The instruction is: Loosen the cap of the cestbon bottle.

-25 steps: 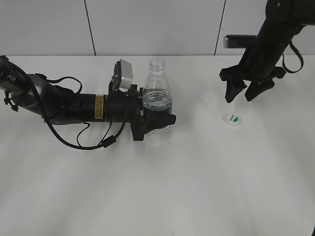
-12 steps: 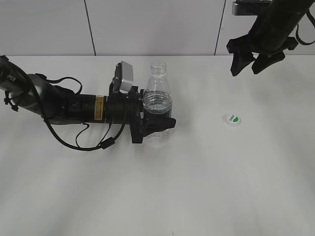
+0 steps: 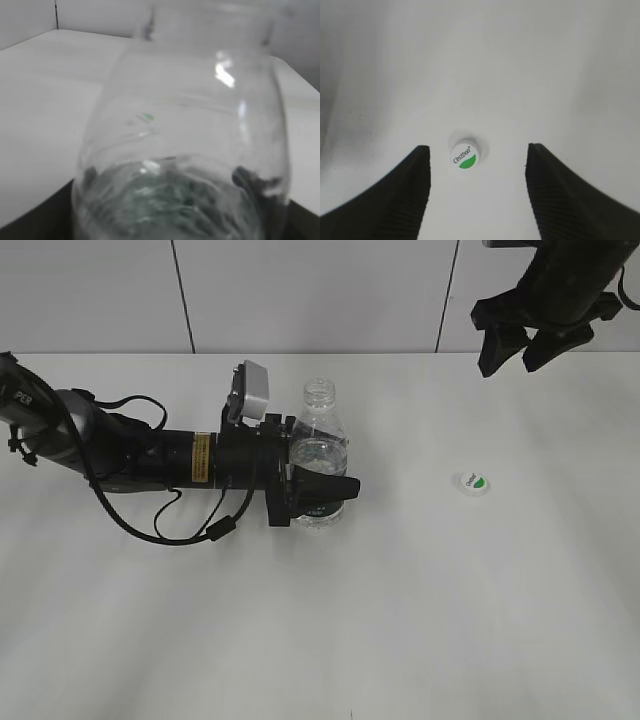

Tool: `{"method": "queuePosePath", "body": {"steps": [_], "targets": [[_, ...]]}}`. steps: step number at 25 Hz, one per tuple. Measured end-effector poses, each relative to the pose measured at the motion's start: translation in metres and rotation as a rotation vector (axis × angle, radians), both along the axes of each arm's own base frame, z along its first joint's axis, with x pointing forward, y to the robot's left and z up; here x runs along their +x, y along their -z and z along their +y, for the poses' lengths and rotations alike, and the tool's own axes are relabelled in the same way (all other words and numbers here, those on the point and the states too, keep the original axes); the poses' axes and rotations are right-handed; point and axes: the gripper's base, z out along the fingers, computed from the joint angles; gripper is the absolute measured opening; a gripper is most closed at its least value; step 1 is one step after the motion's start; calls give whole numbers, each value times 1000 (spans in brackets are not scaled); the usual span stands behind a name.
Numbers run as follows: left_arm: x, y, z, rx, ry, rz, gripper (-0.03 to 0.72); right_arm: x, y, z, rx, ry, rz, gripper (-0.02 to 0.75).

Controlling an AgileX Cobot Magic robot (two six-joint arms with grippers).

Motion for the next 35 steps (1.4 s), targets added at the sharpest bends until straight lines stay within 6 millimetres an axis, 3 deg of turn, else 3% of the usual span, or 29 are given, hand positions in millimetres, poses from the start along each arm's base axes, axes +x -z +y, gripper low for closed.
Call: {"method": "queuePosePath", "body": {"steps": [7,14,25,35], "targets": [[1,-1,0,-14,-26,68,580,0,-2,-1,-6,-2,-4,459],[1,-4,0,-16,-26,103,593,-1,-1,-1,-13,-3,-1,459],[3,-56,-1,-52,-21,54,593,-2,-2,-1,-19,-8,23,459],[0,-105,0,-102,-31,59,554,-2,-32,-1,-11,-13,-26,459]]}}
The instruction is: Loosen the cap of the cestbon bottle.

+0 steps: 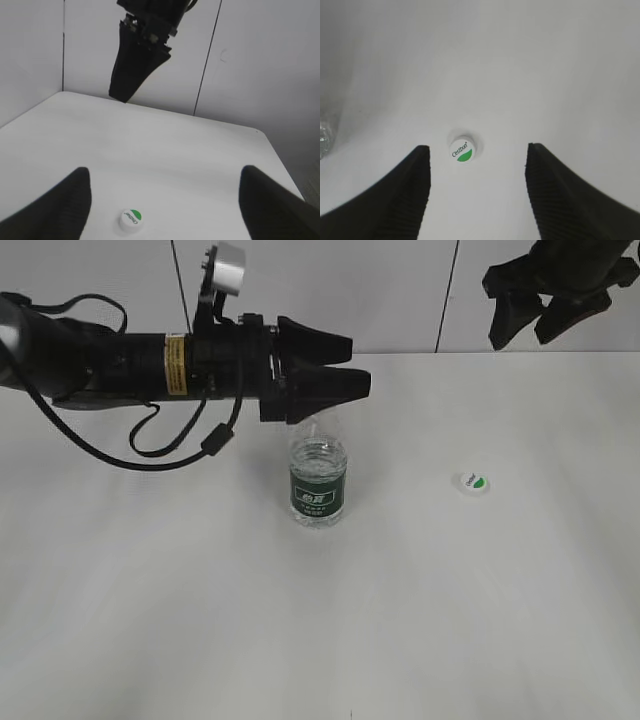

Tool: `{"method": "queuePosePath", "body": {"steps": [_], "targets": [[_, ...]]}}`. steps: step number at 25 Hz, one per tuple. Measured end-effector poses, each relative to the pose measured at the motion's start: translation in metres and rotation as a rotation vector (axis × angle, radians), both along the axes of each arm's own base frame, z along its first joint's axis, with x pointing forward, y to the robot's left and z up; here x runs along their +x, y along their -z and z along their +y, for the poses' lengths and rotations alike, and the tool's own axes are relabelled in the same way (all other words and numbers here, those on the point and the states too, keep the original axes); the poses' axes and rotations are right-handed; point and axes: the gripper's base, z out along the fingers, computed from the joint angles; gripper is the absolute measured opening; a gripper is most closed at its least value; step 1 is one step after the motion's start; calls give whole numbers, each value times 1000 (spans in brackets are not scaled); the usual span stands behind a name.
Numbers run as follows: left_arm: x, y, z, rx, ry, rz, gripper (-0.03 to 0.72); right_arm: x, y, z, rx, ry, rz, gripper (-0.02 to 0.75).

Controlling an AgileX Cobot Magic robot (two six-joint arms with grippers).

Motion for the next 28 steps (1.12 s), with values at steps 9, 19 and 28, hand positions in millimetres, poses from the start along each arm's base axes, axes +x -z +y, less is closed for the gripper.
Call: {"method": "queuePosePath", "body": {"steps": [9,19,28], "targets": [[13,-39,29,6,-162,58,546,-3,-12,0,0,-4,-1,459],[54,-27,116,161,-658,277,545,-8,-10,-1,-8,-9,46,459],[55,-5,164,373,-877,496,531,-8,-14,-1,-7,-11,45,459]]}}
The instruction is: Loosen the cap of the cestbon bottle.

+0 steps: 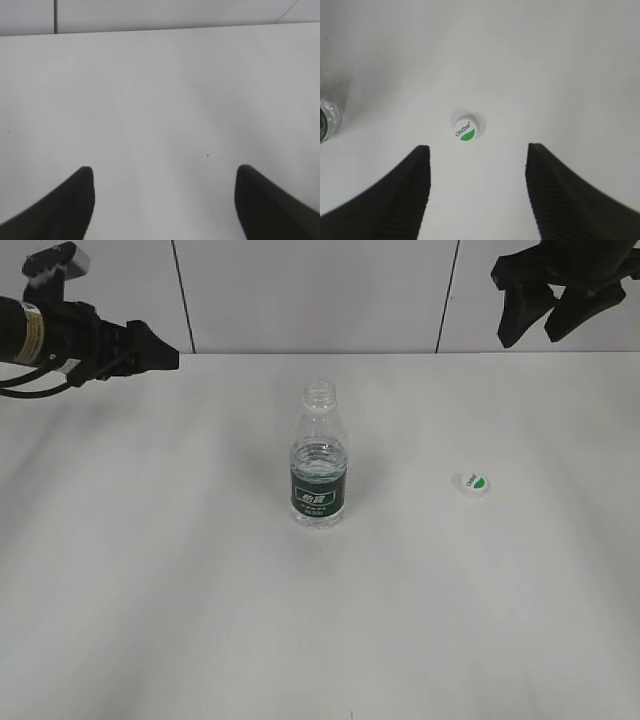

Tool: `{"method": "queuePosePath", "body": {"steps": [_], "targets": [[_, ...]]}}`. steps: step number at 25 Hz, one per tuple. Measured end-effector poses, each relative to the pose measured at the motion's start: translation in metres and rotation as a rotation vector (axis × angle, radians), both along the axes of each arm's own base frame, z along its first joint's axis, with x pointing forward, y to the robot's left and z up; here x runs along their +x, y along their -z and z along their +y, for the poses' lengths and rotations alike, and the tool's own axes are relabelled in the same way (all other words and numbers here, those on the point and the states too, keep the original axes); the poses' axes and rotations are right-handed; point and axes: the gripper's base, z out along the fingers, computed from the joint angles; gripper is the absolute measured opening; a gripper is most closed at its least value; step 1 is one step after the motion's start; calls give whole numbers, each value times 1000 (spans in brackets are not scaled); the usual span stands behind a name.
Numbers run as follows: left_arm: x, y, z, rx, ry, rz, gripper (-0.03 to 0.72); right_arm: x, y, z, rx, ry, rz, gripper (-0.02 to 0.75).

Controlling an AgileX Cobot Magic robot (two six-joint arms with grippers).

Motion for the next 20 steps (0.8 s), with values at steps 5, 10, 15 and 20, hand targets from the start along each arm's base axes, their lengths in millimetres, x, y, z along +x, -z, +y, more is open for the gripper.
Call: {"method": "queuePosePath", "body": {"steps": [5,10,15,20], "targets": [[-2,-15,4,1,-33,-15,522,-1,-3,0,1,1,-5,459],[-6,-34,5,-8,-29,-53,522,-8,-15,0,21,13,-25,459],[-10,-39,10,-42,6,-46,522,-30,-35,-4,30,14,-49,459],[-14,-40,15,-87,55,-23,510,-72,-50,-12,33,14,-48,459]]}}
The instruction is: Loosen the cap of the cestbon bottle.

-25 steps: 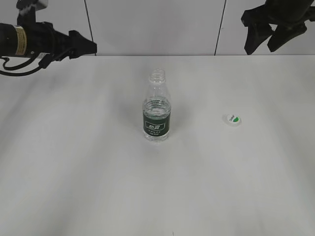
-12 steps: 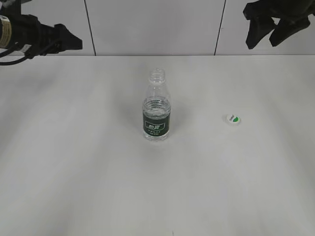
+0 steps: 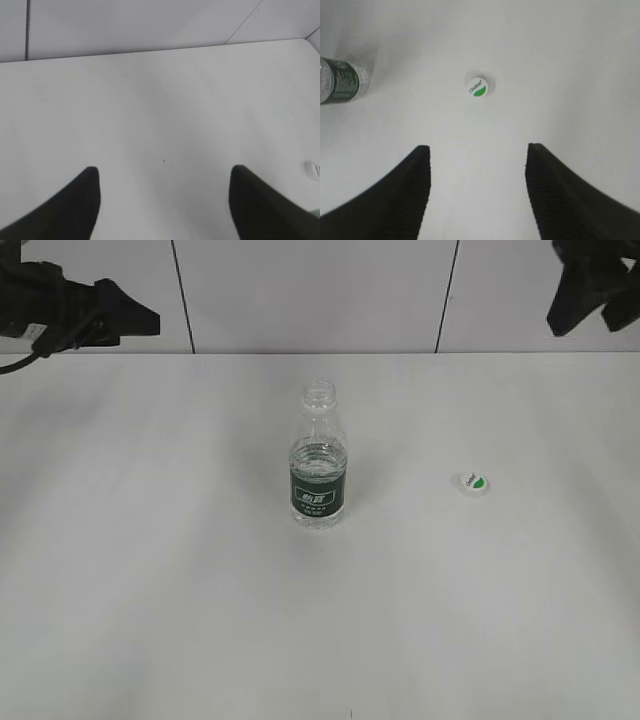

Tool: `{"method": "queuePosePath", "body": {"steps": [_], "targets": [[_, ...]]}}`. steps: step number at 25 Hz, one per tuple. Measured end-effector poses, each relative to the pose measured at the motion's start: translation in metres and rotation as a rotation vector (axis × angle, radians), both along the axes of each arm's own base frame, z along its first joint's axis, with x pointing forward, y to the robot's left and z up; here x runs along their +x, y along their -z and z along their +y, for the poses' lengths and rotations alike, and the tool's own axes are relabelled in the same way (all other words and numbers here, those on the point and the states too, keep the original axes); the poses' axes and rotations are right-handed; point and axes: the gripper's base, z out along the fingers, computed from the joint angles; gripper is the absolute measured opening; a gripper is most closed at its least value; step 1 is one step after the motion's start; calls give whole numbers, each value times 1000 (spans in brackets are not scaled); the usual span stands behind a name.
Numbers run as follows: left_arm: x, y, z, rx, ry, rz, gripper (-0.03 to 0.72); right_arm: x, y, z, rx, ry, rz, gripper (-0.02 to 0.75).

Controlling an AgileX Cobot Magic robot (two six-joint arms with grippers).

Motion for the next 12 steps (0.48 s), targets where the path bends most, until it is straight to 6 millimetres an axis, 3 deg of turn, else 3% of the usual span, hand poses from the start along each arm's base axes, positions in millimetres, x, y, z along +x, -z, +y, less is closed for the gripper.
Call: {"method": "queuePosePath", "body": {"steps": [7,12], "targets": [[-3,-1,10,-32,18,14,475,-82,-27,-15,12,1,-57,459],[-3,-1,10,-37,24,16,473,-145,-35,-27,25,1,-121,459]]}}
